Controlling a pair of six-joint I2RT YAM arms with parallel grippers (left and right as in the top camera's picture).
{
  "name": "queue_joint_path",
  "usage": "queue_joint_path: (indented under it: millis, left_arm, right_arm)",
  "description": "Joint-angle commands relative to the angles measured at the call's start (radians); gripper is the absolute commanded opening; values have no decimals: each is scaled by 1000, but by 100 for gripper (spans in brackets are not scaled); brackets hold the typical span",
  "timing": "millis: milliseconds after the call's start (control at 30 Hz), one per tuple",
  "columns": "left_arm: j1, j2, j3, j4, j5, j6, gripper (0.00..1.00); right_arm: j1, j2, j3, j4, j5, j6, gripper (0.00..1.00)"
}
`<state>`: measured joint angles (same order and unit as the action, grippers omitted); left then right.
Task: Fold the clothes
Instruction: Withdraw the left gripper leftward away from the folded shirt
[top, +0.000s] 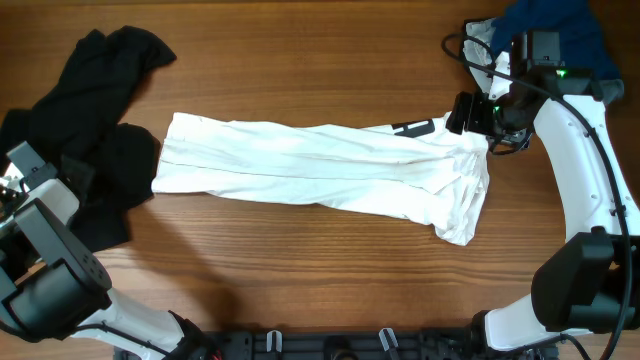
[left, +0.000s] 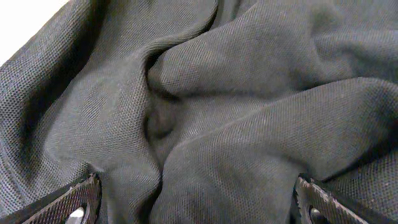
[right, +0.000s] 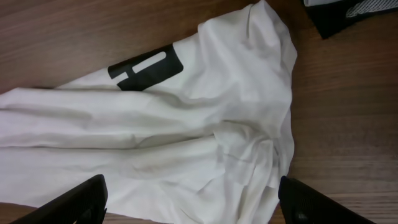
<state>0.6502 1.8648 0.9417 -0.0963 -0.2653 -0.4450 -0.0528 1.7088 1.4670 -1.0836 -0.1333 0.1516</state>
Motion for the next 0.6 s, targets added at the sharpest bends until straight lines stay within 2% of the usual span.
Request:
queue_joint_path:
  millis: [0, 133, 300, 433, 567]
  left_arm:
    - [9, 43, 18, 12, 29, 51, 100]
    - [8, 42, 100, -34, 47, 107, 100]
    - [2, 29, 283, -274, 166, 168, 100]
    - [-32, -11, 450, -501, 320, 291, 100]
    - [-97, -44, 571, -657, 611, 445, 100]
  right_arm:
    - [3, -3, 10, -5, 14, -18, 89]
    - [3, -3, 10, -8, 13, -18, 89]
    - [3, -3, 10, -9, 5, -20, 92]
    - [3, -3, 10, -25, -14, -19, 95]
    - [3, -3, 10, -25, -65, -18, 98]
